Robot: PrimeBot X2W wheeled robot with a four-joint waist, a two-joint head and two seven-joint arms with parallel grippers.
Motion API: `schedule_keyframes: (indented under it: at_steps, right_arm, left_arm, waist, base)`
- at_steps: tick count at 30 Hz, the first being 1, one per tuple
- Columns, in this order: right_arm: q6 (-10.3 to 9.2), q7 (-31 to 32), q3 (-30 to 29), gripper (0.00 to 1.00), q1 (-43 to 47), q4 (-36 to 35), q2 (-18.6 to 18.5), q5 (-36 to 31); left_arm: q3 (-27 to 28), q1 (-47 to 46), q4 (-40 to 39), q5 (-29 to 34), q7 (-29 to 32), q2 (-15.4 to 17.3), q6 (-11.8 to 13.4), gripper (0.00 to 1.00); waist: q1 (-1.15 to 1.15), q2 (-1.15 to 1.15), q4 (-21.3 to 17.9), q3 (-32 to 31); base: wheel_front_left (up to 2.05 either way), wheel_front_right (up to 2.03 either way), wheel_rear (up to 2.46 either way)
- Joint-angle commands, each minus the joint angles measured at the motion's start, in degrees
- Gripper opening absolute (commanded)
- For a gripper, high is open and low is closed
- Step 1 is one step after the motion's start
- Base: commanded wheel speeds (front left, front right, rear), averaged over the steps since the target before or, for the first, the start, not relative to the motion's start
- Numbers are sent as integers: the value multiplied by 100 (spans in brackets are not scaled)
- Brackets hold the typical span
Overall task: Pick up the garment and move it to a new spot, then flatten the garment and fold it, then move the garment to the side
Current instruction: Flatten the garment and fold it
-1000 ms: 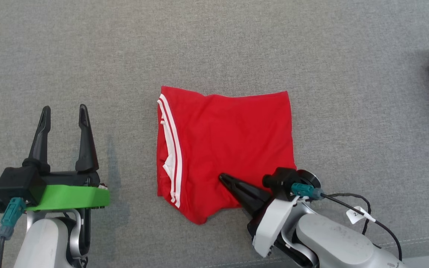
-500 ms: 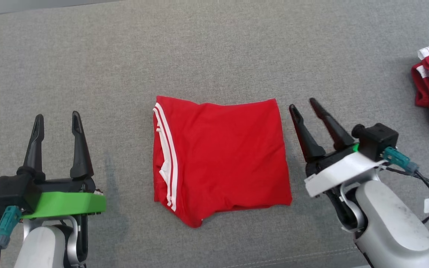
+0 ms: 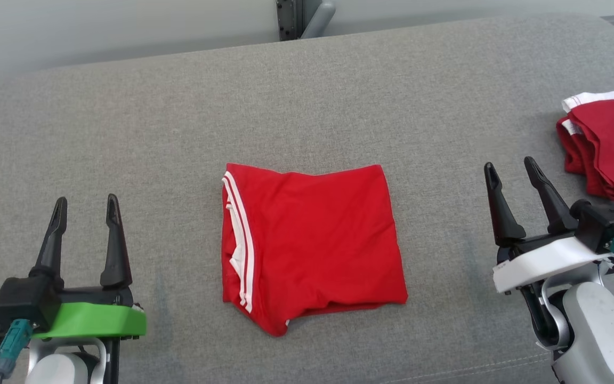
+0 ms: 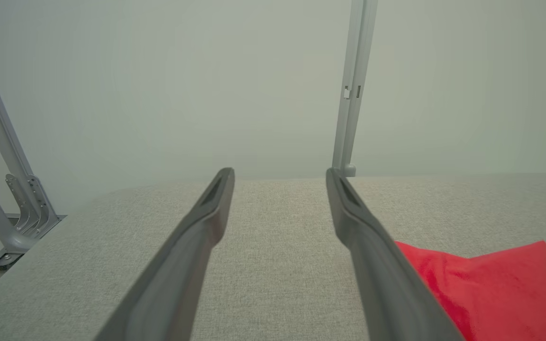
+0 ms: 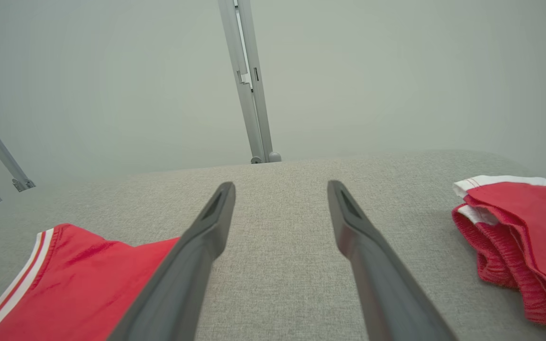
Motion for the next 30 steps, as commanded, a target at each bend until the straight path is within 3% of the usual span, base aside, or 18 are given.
schedule_keyframes:
  at_steps: [1, 10, 30]
  right_arm:
    - [-1, 5, -23, 100, 97, -22, -30, -49]
    - [-1, 228, -137, 100, 474, -236, -27, -155]
    - [-1, 634, -349, 100, 976, -717, 4, -332]
  left_arm:
    - [-5, 94, 2, 6, 16, 55, -38, 100]
    - [-108, 494, -157, 79, 387, 275, 25, 100]
    - [-34, 919, -320, -2, 678, 388, 279, 100]
  waist:
    - [0, 0, -17, -181]
    - [0, 0, -60, -602]
    - [0, 0, -93, -885]
  base:
    - [0, 0, 0]
    - [0, 0, 0]
    - [0, 0, 0]
